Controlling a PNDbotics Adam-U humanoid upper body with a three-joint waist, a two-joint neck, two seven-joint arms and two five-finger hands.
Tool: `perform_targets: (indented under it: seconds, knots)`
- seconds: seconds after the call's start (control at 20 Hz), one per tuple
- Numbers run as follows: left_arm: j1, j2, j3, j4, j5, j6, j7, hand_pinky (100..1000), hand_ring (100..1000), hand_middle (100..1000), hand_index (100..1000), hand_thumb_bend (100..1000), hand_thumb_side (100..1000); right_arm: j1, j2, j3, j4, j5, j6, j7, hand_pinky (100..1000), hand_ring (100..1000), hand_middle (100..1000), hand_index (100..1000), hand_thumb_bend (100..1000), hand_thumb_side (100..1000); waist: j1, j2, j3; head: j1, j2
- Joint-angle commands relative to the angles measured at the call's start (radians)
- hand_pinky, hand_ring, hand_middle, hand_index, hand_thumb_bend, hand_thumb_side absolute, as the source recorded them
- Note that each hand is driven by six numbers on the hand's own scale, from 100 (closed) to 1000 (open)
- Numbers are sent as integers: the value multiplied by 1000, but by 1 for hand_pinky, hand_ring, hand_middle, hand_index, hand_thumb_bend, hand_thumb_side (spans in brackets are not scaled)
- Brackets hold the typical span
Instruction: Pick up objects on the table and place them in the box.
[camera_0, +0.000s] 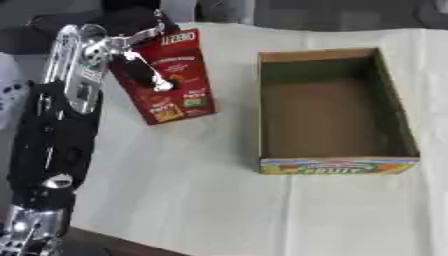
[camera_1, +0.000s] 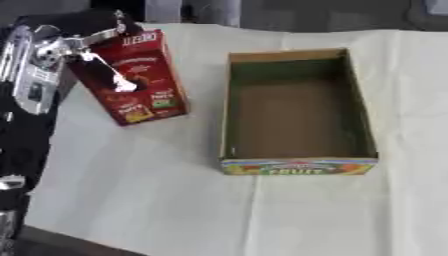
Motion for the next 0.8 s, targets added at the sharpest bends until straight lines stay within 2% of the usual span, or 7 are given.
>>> perform_targets:
  seconds: [0.05,0.4,0.6,0.8]
  knots:
    - [-38,59,-15,-3,115,1,45,100,119,220,469,100,328,10,-21,-3,9,9,-2,3,460,578,647,752,100,1000,-4,-18,1,-10,0]
    - [-82,77,-49,50,205,-17,1,100,122,220,471,100,315,8,-18,-2,12,21,-6,6,460,580,647,752,100,1000,-5,-26,1,-16,0]
    - [-101,95,-46,67,216,-23,-1,100,123,220,470,100,318,7,-17,-3,12,26,-10,5,459,580,647,752,100,1000,-8,-29,1,-19,0]
    - [-122,117,-32,72,235,-4,26,100,120,238,470,100,348,9,-18,-4,13,27,-9,2,459,579,647,752,100,1000,-8,-30,2,-18,0]
